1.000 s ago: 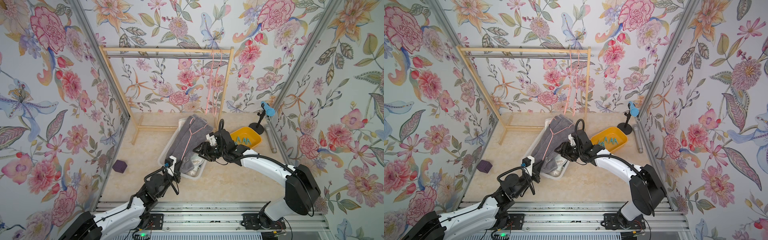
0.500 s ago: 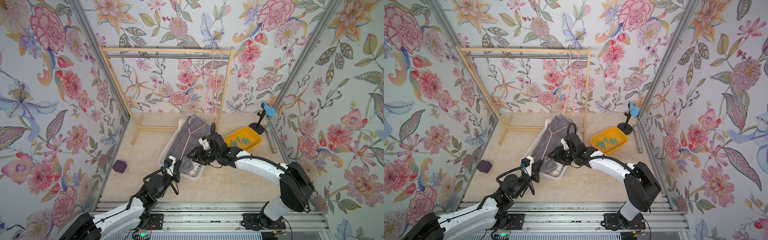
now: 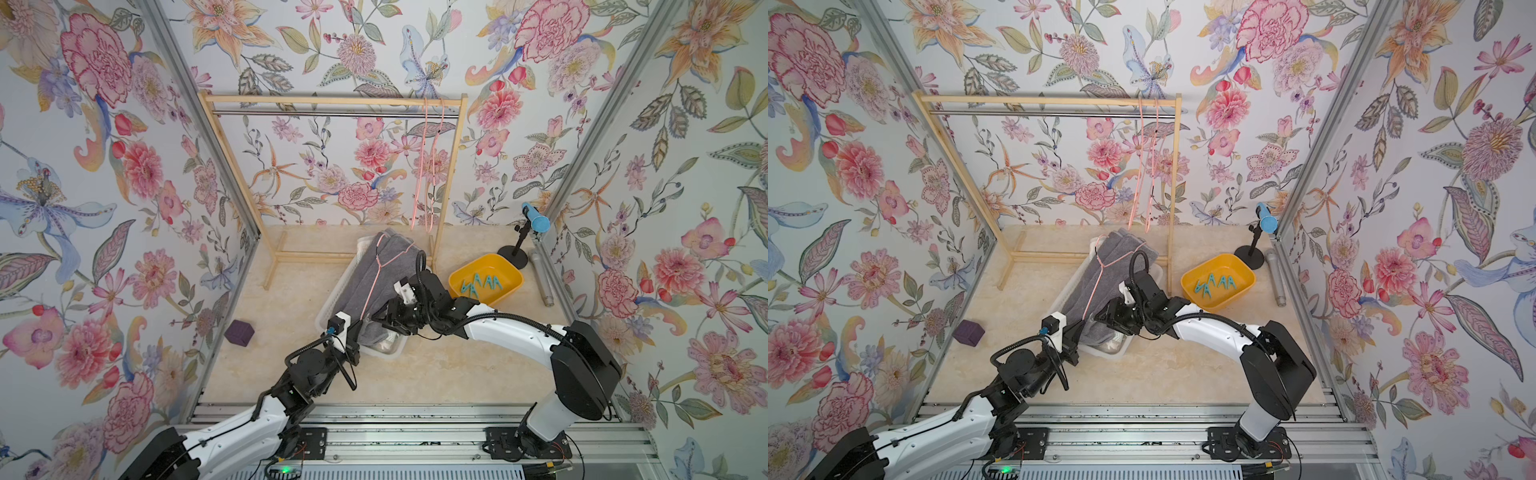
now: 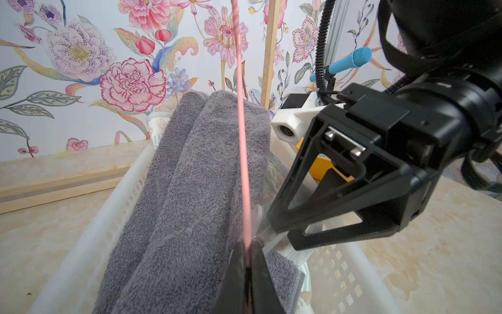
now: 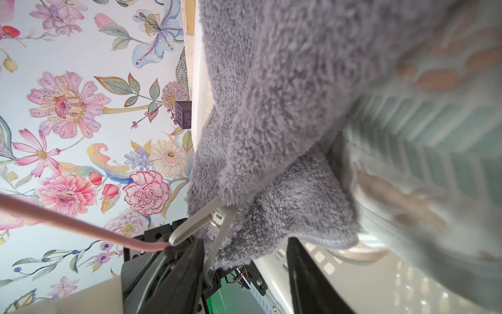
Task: Remove the clothespins securing towels to the hanger
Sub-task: Adjust the clothespin on the hanger.
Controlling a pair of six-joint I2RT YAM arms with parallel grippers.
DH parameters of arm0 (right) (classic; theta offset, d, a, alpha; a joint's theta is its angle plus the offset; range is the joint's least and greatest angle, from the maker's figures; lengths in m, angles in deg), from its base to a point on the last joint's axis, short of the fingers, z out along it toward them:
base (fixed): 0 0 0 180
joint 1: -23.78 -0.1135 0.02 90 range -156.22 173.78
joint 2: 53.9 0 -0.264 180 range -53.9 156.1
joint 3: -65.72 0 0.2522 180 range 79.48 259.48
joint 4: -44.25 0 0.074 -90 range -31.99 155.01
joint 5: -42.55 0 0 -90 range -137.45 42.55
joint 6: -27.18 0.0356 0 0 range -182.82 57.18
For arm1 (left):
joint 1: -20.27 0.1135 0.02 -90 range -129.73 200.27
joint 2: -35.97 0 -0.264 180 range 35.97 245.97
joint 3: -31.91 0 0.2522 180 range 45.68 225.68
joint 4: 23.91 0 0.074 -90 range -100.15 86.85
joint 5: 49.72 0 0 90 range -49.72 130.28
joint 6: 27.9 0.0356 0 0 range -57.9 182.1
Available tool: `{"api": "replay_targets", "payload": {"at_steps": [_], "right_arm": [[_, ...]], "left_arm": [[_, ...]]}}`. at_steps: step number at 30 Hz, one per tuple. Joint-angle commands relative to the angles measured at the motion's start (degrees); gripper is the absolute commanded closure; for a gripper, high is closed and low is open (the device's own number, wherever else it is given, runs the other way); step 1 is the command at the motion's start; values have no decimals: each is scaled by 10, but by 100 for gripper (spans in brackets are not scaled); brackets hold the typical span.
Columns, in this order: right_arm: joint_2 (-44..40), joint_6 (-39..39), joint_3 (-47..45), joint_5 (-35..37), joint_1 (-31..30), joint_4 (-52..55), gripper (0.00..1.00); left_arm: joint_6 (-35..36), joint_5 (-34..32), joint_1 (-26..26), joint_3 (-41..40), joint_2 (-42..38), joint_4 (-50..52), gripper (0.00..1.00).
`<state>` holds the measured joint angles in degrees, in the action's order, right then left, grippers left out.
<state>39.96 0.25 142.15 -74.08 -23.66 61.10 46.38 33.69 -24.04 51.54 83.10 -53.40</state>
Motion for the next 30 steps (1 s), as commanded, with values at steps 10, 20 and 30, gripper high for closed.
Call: {"api": "replay_targets", "payload": {"at_steps": [10, 20, 30], "right_arm": [[-13, 6, -54, 12, 6, -25, 50], [-37, -10, -65, 29, 25, -22, 50], [-84, 15, -84, 32, 30, -47, 50]], "left_arm": [[11, -21, -4, 7, -9, -9, 100], [8, -20, -4, 4, -15, -4, 100], [7, -28, -4, 0, -21, -4, 100]]}}
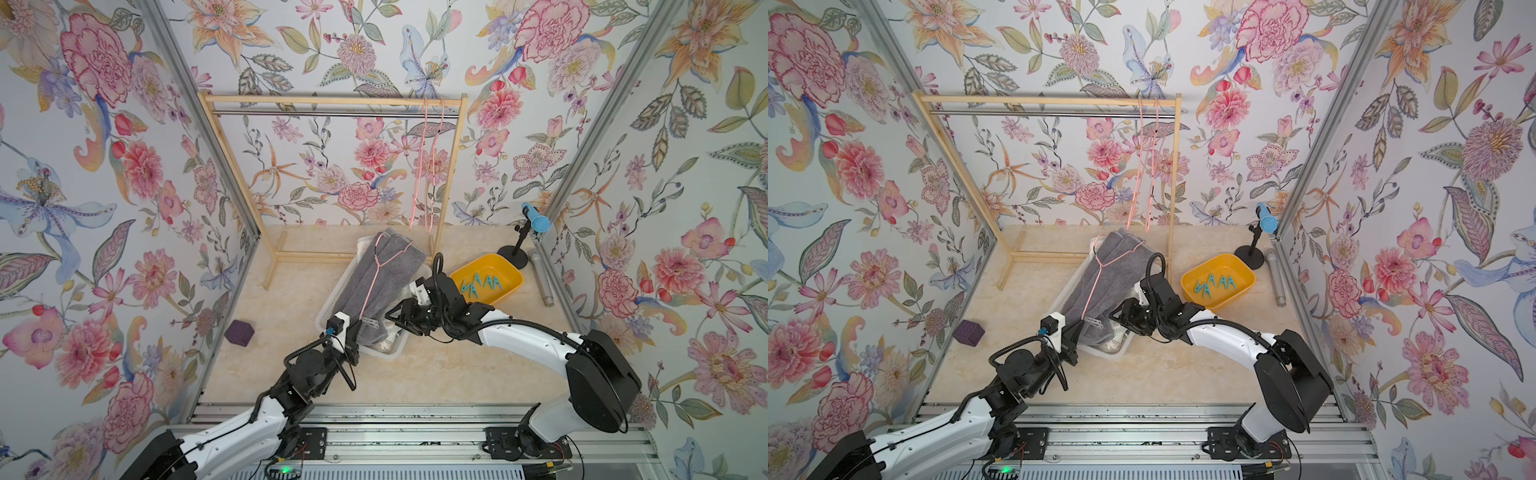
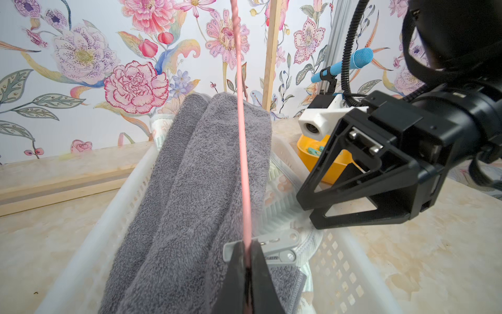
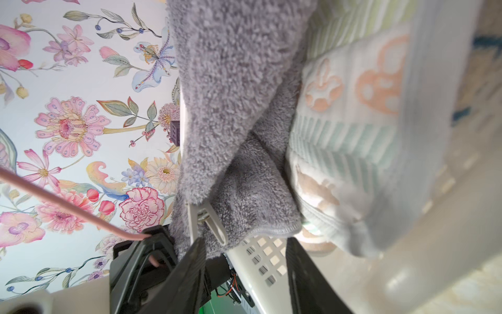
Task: Remove the clothespins securing towels to the hanger
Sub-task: Adjust the clothespin on the hanger, then remove the clothespin from the hanger.
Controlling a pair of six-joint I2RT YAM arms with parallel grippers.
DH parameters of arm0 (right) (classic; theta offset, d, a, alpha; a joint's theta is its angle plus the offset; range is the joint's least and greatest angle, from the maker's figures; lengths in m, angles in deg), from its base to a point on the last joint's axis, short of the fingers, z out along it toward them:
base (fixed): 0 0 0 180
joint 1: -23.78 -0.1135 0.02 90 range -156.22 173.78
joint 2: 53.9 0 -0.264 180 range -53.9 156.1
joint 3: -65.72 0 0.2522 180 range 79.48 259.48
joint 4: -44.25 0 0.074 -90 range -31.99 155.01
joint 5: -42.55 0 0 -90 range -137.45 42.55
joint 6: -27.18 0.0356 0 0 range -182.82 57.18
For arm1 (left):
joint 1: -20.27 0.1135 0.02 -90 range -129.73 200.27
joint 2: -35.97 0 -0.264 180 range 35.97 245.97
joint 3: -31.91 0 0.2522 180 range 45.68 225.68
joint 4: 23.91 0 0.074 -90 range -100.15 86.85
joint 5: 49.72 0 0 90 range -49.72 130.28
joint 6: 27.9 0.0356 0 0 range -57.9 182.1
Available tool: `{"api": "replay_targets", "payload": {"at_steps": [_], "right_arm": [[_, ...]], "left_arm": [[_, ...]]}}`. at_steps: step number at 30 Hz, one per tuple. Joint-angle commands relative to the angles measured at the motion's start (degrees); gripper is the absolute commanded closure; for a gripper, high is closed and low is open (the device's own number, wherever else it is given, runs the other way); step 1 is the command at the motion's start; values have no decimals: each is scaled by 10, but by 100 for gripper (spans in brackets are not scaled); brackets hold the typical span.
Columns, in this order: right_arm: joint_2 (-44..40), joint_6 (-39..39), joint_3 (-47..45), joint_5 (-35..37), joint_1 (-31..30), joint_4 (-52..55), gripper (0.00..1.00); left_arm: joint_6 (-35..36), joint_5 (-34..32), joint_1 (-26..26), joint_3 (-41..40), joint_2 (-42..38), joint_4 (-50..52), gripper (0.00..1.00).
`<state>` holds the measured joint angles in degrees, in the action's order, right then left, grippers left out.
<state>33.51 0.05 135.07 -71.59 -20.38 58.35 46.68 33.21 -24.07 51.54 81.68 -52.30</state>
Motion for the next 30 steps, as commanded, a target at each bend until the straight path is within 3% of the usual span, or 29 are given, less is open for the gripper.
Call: {"api": "replay_targets", "payload": {"at_steps": [1, 10, 17, 30], "right_arm": [[-24, 23, -14, 5, -3, -23, 50], [-39, 66, -20, -4, -15, -54, 50], [-32, 147, -76, 4, -35, -164, 51], [5, 223, -111, 7, -57, -283, 50]], "left_arm": [[4, -24, -4, -1, -7, -16, 100], [0, -22, -4, 0, -4, -17, 100], [2, -23, -4, -1, -7, -17, 100], [4, -19, -4, 5, 2, -23, 100]]}}
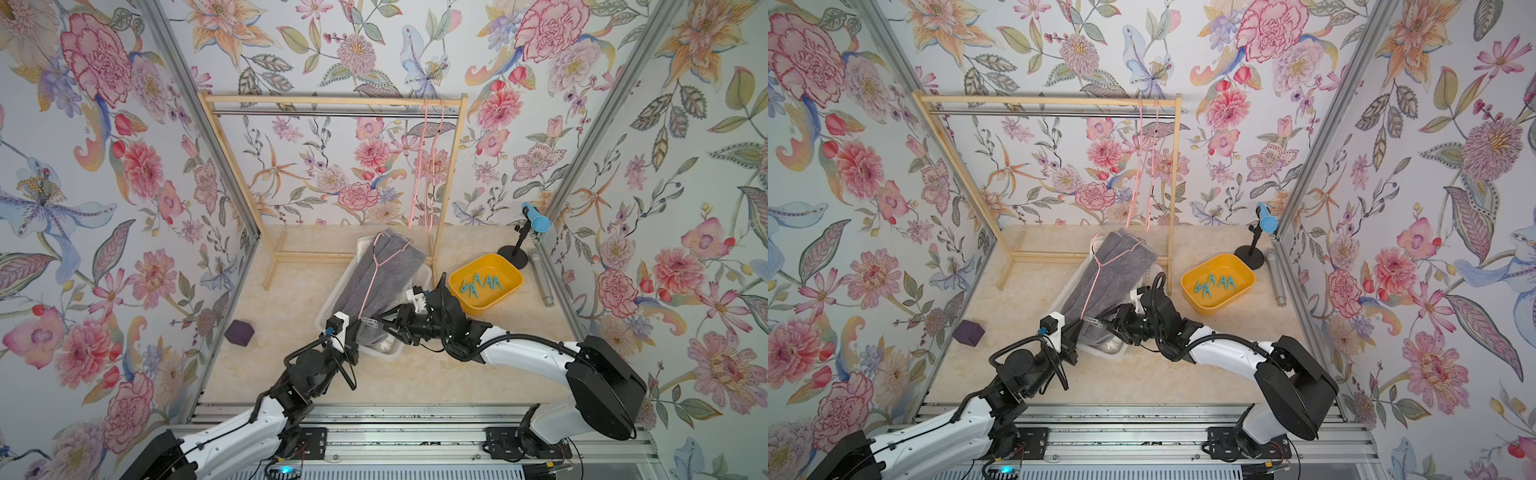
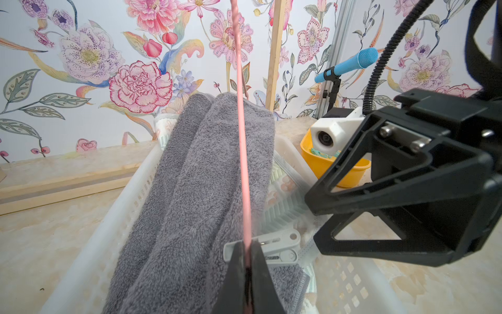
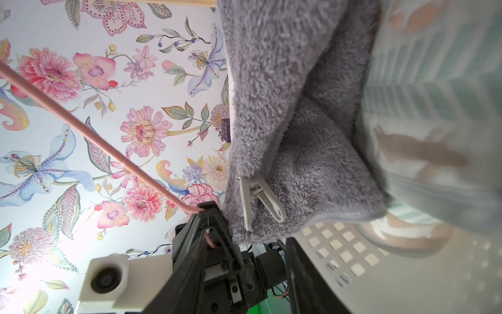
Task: Remove the clothespins securing towels to the hanger
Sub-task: Remove the clothespin from the hanger.
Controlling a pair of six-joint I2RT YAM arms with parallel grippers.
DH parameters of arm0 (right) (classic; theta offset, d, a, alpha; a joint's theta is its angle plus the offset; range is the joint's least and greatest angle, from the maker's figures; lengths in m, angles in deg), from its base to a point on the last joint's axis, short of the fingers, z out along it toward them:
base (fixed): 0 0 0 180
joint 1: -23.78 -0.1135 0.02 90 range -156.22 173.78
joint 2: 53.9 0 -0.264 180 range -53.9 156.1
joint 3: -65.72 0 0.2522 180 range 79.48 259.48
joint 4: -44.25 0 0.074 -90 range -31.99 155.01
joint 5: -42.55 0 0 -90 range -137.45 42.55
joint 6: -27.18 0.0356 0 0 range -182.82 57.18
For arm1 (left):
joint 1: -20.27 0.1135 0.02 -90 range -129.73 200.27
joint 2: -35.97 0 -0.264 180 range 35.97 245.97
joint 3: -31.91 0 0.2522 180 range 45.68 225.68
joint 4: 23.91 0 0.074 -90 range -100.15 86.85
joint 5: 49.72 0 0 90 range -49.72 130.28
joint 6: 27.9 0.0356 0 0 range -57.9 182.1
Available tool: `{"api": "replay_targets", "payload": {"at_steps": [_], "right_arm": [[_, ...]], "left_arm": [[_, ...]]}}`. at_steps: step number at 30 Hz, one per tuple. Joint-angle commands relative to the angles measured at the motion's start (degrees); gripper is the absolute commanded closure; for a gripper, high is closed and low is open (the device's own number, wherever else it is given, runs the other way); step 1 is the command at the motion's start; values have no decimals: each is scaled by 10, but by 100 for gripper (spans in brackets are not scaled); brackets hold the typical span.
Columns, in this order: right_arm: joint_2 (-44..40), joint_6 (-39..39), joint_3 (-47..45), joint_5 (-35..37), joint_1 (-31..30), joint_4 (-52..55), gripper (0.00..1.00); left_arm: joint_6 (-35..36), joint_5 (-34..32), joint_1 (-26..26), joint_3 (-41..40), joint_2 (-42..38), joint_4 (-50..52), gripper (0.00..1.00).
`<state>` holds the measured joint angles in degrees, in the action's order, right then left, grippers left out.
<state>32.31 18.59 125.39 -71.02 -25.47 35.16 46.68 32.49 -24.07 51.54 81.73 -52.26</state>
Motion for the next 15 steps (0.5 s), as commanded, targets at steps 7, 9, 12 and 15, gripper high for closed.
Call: {"api": "replay_targets", "payload": {"at_steps": [7, 9, 12, 15], "right_arm": [[24, 46, -23, 13, -14, -63, 50], [29, 51, -24, 15, -17, -71, 49], [37, 55, -20, 17, -20, -77, 48], [45, 56, -17, 24, -22, -84, 47]], "left_arm": [[4, -10, -4, 6, -3, -22, 100], [5, -10, -4, 5, -5, -21, 100], [6, -9, -4, 7, -7, -18, 100], [6, -7, -4, 7, -11, -13, 100]]}}
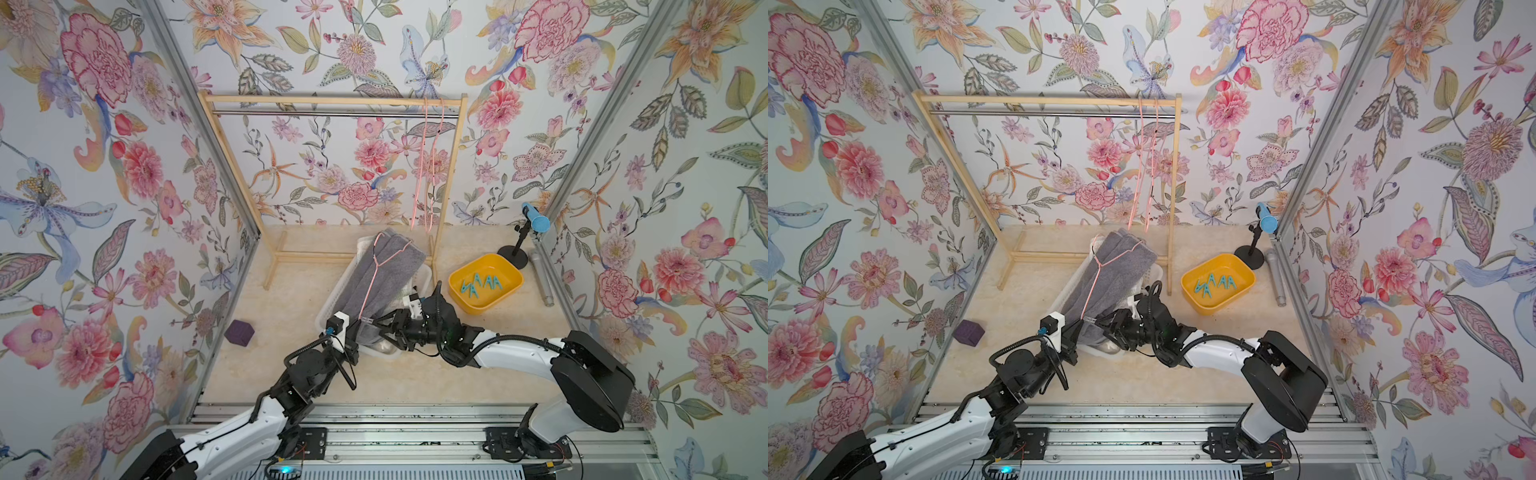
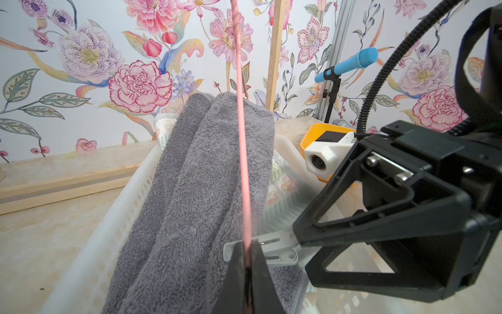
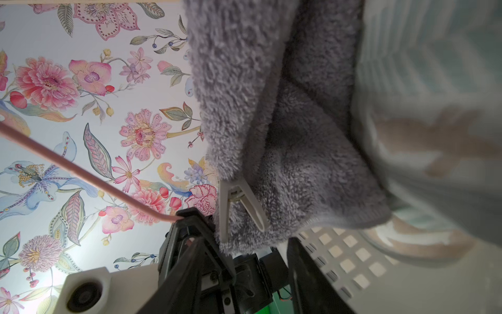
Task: Remove the clothespins securing towels to the hanger
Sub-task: Remove the clothespin from the hanger.
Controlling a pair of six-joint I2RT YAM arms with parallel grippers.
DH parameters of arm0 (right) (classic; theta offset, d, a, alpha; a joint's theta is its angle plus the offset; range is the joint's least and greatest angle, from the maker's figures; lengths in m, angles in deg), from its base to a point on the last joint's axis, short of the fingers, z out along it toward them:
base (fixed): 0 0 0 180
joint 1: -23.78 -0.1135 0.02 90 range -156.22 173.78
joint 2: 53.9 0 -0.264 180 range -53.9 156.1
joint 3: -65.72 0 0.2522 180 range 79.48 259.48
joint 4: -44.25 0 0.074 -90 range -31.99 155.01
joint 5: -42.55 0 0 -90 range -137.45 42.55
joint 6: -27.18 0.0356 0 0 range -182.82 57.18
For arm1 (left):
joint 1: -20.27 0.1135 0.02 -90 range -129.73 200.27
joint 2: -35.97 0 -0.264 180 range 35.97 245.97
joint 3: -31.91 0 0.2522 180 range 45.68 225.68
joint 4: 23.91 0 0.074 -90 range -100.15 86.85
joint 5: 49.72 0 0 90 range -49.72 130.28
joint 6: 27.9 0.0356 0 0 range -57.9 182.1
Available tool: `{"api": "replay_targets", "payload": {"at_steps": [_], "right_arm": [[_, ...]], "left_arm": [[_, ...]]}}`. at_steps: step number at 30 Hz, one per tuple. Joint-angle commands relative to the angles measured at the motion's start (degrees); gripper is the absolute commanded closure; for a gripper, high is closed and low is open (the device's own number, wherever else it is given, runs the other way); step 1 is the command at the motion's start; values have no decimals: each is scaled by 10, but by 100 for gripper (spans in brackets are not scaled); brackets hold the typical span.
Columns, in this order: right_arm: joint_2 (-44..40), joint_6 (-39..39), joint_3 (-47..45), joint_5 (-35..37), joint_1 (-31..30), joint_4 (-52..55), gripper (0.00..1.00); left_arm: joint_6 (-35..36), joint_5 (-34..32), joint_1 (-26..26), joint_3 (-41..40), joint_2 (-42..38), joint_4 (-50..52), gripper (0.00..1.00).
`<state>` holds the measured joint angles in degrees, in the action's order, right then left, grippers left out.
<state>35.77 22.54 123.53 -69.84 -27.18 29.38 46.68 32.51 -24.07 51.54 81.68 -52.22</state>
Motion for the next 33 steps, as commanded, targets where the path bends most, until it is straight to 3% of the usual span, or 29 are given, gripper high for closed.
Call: {"api": "replay_targets", "payload": {"at_steps": [1, 14, 33], "right_arm": [[13, 19, 2, 14, -4, -28, 47], [41, 23, 25, 17, -1, -50, 49], [57, 30, 38, 19, 3, -70, 60]], "left_arm": [[6, -8, -4, 7, -12, -12, 100], [7, -5, -4, 11, -19, -3, 100], [4, -2, -4, 11, -17, -1, 100]]}}
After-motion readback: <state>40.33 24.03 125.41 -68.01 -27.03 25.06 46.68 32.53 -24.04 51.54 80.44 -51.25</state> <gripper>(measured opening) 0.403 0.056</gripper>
